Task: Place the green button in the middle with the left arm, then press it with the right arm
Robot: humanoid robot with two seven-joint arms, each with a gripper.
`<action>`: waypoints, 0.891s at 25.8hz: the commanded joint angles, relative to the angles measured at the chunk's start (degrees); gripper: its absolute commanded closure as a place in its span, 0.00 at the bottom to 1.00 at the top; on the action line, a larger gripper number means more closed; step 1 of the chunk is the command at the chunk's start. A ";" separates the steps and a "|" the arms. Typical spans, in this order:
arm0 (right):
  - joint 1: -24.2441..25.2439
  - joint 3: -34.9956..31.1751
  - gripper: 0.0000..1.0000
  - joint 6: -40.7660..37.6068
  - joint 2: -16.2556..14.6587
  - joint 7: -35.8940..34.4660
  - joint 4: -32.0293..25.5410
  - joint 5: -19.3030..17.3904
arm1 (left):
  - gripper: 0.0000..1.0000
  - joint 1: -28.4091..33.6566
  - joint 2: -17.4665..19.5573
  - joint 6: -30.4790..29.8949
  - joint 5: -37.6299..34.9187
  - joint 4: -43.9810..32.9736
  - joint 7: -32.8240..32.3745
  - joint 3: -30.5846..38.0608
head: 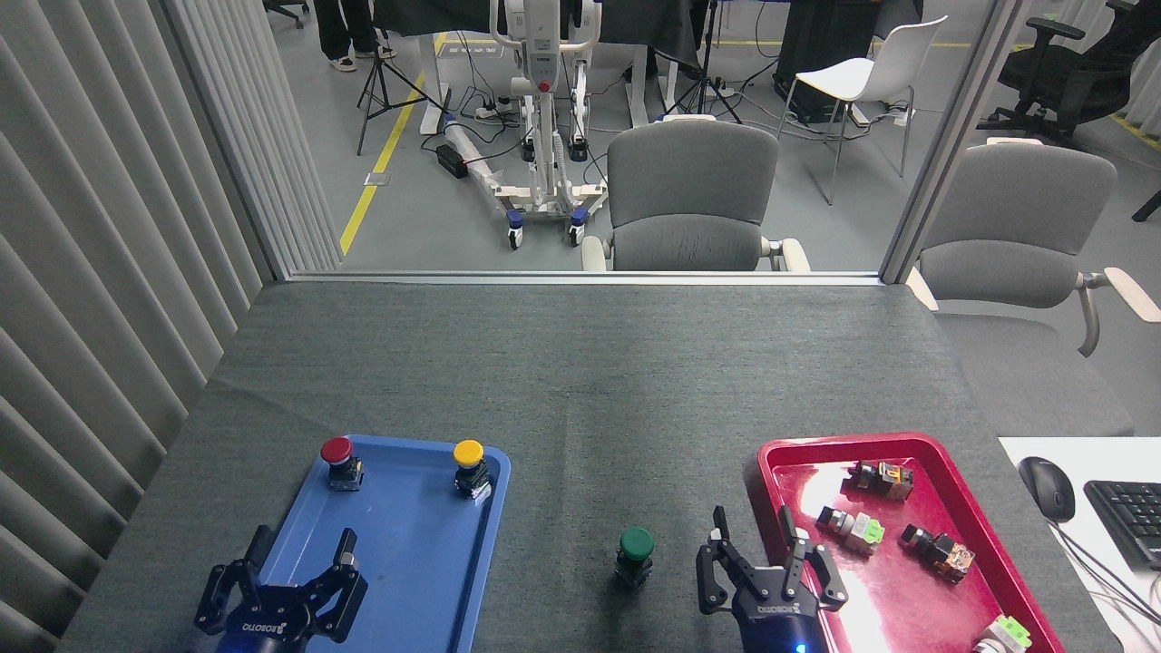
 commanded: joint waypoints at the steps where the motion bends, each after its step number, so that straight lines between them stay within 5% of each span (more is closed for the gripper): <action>1: 2.37 -2.35 0.02 -0.26 -2.41 -0.07 -1.25 -0.32 | 0.01 0.00 -0.15 1.15 -0.01 -0.30 -0.09 0.15; 8: 4.04 -4.72 0.01 -1.93 -6.45 0.02 -2.92 -4.19 | 0.01 0.26 -0.24 3.78 -0.01 -0.65 0.00 0.50; 23: 4.57 -4.98 0.01 -2.37 -6.36 0.72 -4.95 -4.28 | 0.01 0.26 -0.33 4.14 -0.01 -0.65 0.87 1.29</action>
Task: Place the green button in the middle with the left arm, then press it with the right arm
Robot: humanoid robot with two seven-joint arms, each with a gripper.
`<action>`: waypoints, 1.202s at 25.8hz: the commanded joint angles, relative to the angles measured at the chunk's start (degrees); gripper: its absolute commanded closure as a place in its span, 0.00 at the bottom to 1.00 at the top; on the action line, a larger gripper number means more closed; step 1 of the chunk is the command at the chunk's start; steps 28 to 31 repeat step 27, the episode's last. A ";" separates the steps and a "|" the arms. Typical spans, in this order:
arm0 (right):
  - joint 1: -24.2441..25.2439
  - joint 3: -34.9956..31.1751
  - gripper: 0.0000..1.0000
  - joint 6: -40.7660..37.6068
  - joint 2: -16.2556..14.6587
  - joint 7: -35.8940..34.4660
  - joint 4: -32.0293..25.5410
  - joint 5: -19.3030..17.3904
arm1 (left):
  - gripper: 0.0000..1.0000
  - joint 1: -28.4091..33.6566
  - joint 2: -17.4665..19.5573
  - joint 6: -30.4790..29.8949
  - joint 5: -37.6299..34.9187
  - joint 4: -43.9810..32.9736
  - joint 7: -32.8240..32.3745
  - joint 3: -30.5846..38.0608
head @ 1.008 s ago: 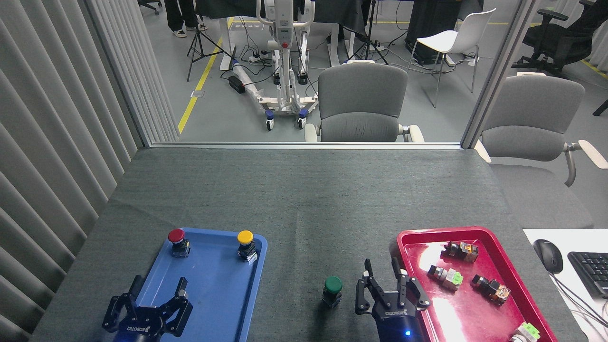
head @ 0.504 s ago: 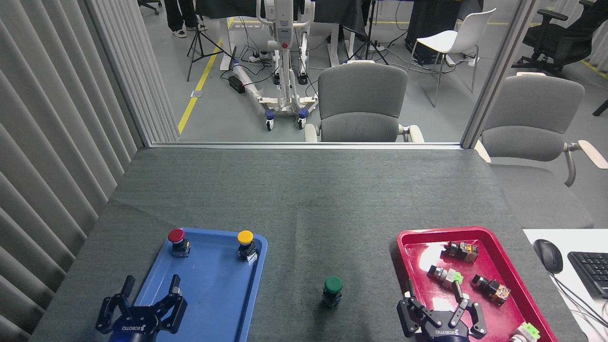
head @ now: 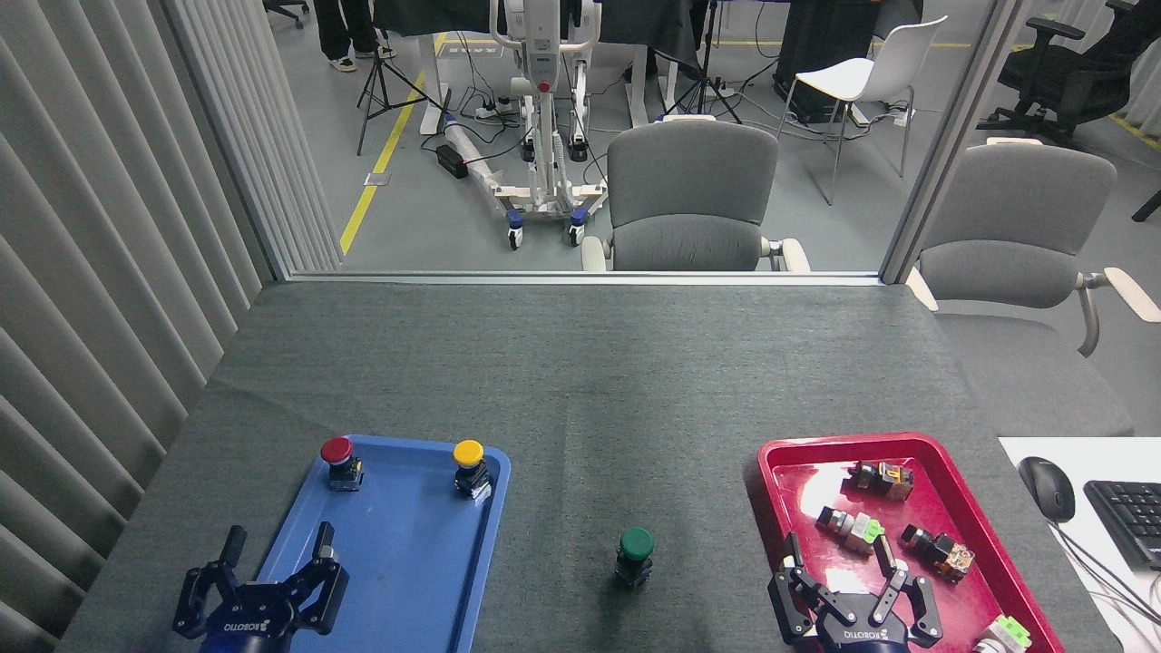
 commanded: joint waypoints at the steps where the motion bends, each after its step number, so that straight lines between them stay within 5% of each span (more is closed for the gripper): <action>1: -0.01 -0.09 0.01 -0.05 0.07 0.21 -0.56 0.00 | 0.01 -0.01 -0.01 0.04 0.00 0.00 0.02 0.02; 31: 0.08 0.09 0.00 -0.14 0.24 0.39 -0.91 0.00 | 0.01 0.08 -0.09 0.04 -0.08 0.00 0.02 0.02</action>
